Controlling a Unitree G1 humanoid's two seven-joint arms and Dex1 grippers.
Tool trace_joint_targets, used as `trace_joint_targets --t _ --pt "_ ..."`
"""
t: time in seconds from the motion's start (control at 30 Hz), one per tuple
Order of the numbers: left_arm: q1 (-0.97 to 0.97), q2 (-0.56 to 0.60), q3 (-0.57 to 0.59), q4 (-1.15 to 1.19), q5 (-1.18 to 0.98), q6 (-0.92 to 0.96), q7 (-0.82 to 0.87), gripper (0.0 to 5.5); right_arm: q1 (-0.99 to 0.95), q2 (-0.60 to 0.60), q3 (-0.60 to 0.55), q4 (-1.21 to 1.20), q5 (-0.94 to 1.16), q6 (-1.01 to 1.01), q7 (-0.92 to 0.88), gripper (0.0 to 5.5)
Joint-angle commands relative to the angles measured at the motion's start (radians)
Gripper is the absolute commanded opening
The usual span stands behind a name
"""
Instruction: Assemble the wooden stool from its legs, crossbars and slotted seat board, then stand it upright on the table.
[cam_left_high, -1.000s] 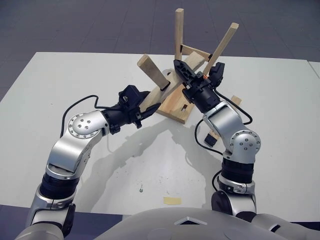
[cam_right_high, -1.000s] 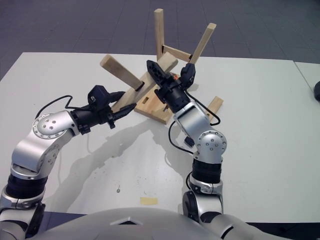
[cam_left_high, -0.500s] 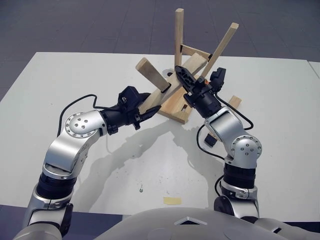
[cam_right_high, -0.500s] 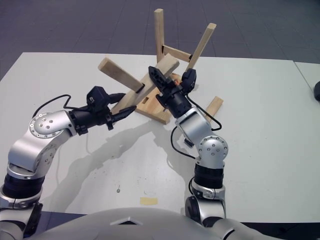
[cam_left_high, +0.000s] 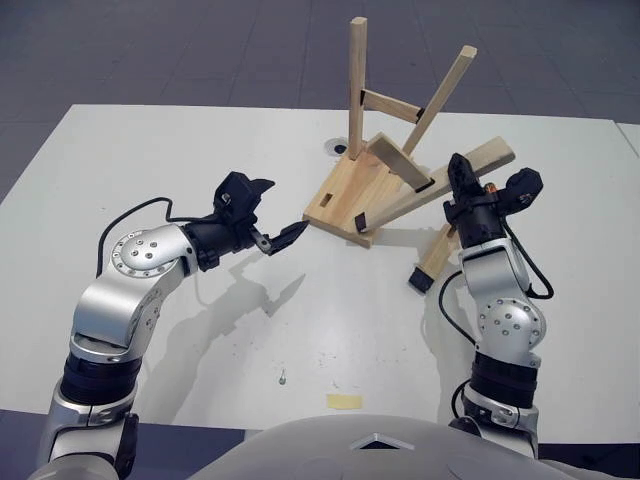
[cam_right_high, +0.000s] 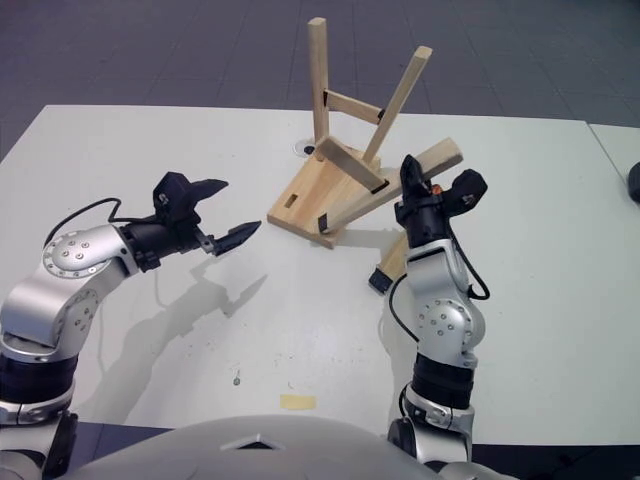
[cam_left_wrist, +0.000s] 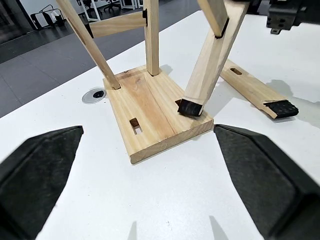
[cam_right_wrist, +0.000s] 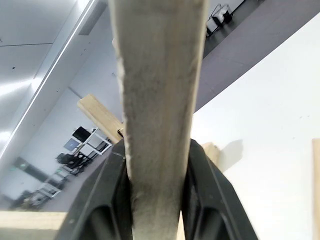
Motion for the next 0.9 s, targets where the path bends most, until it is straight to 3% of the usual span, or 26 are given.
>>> trace_joint_targets --t 0.03,0.3,0.9 --pt "0.011 0.002 -0.021 0.012 0.048 -0.025 0.019 5.4 0.04 -0.054 0.0 0.064 -0.192 0.018 -0.087 1.02" --pt "0.023 -0.002 -0.041 0.026 0.096 -0.052 0.026 5.4 0.046 -0.143 0.047 0.073 -0.412 0.09 -0.154 1.08" --pt "0.028 -0.006 -0.091 0.036 0.161 -0.085 0.015 5.4 -0.133 -0.215 0.069 0.131 -0.44 0.147 0.028 1.08"
